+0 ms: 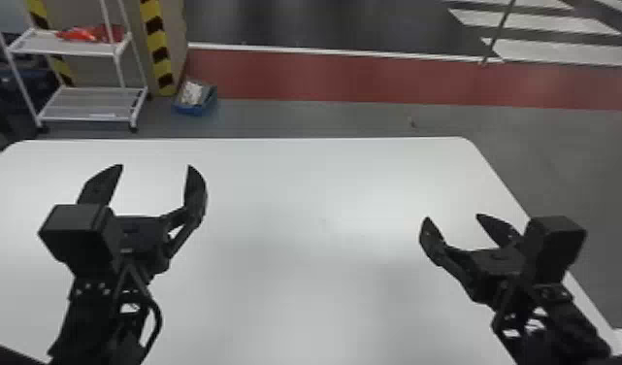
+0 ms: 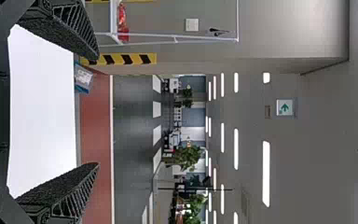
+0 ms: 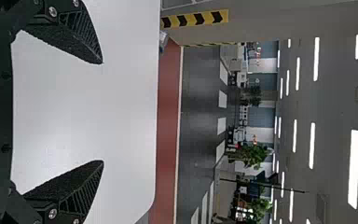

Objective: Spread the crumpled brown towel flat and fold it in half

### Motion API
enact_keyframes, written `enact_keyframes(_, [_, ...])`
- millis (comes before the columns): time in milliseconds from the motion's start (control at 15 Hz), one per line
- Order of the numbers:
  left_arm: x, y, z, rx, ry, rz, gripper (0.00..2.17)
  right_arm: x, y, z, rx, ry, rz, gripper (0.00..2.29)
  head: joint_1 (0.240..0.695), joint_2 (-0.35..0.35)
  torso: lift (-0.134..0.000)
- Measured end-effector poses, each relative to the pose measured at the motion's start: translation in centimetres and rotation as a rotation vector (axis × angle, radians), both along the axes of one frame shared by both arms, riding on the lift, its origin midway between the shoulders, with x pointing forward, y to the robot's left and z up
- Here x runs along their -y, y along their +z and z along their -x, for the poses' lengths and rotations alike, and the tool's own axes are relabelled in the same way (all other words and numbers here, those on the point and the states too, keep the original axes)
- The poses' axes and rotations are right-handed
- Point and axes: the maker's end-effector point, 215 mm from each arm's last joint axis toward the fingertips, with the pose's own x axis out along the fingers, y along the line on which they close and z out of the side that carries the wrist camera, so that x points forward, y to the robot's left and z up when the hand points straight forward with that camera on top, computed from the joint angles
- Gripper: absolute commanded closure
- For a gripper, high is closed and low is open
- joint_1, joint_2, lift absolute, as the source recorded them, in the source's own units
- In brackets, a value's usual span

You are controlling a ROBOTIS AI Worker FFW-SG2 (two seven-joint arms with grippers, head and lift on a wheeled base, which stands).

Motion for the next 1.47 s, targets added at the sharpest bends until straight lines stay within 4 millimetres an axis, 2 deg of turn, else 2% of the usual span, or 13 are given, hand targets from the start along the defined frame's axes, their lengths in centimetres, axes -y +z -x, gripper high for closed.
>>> enact_keyframes(267, [-0.4,0.4,-0.4,0.001,0.003,-0.008,0.08,-1.1,-0.6,-0.4,-0.028,0.014,0.014,0.13,0.695,-0.113,-0.125])
enact_keyframes(600, [-1.2,-1.9,-0.4,-0.073,0.012,-0.053,0.08,-2.0,-0.1,-0.3,-0.017,0.037,0.011,0.13,0.695,-0.094,-0.125])
enact_keyframes(1067, [-1.6,-1.5,-0.4,-0.067,0.018,-0.056,0.07,-2.7,0.3,-0.7,-0.001,0.047,0.008,0.13,0.695,-0.078,-0.125])
enact_keyframes(1133, [-1.6,-1.6,-0.4,-0.066,0.019,-0.055,0.07,-2.7,1.3,-0.8,0.041,0.047,0.003,0.13,0.695,-0.078,-0.125])
enact_keyframes(1267, [-1.6,-2.0,-0.5,-0.072,0.02,-0.056,0.07,-2.7,5.1,-1.0,0.205,0.05,-0.012,0.13,0.695,-0.078,-0.125])
enact_keyframes(1467, [-1.8,-2.5,-0.5,-0.079,0.025,-0.056,0.07,-2.7,6.8,-0.6,0.275,0.051,-0.021,0.13,0.695,-0.076,-0.125])
